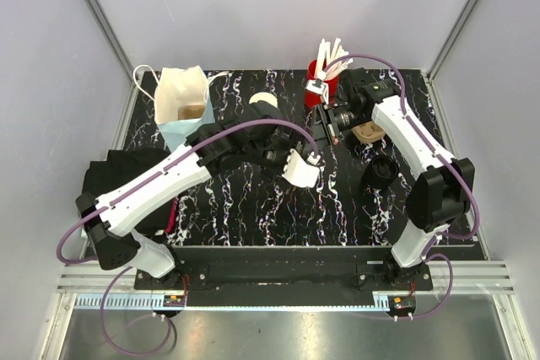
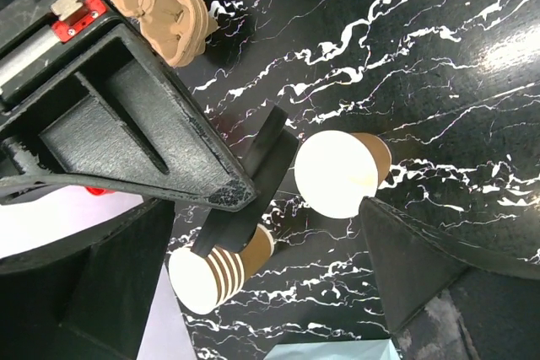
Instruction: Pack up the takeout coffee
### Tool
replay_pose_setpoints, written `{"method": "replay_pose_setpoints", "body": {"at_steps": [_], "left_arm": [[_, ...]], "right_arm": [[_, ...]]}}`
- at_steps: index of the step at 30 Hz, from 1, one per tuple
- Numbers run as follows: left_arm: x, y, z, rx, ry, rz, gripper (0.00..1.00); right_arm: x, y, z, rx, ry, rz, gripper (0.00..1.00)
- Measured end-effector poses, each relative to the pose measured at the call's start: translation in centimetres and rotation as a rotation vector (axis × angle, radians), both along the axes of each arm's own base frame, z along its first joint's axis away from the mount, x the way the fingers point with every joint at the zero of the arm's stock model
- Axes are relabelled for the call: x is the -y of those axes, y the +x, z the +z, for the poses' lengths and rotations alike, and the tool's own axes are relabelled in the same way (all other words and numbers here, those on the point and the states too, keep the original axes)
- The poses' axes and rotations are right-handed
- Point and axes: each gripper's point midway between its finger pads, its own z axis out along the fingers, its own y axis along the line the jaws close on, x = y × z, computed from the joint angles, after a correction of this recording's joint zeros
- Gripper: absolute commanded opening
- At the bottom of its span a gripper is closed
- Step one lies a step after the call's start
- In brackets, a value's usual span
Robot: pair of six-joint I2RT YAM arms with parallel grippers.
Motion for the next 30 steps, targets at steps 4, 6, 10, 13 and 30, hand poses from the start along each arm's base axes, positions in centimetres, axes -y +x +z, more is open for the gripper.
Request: {"method": "replay_pose_setpoints", "body": {"at_steps": [4,6,10,13,30], "left_arm": [[0.1,0.0,0.0,0.023,0.012,-0.004,0.88],[0.1,0.1,0.1,0.037,0.015,-0.002,0.81],[0.1,0.3,-0.1,0.046,0.027,0.013,0.68],[0.1,0.7,-0.4,0.050,0.034,0.027,0.65],[0.4,1.3,-0.6,0.065,0.034,0.072,0.24]], "right_arm": [[0.1,-0.2,0.2,0.008,-0.001,-0.001,0.13],[0.1,-0.3,0.2,0.010,-0.003,-0.002,0.13],[0.2,-0.4,0.3,0.013,-0.002,-0.001,0.13],[0.2,-0.5,0.5,0.020,0.001,-0.001,0.13],[0.0,-0.8,0.1,0.027,-0.027,0.002,0.23]]}}
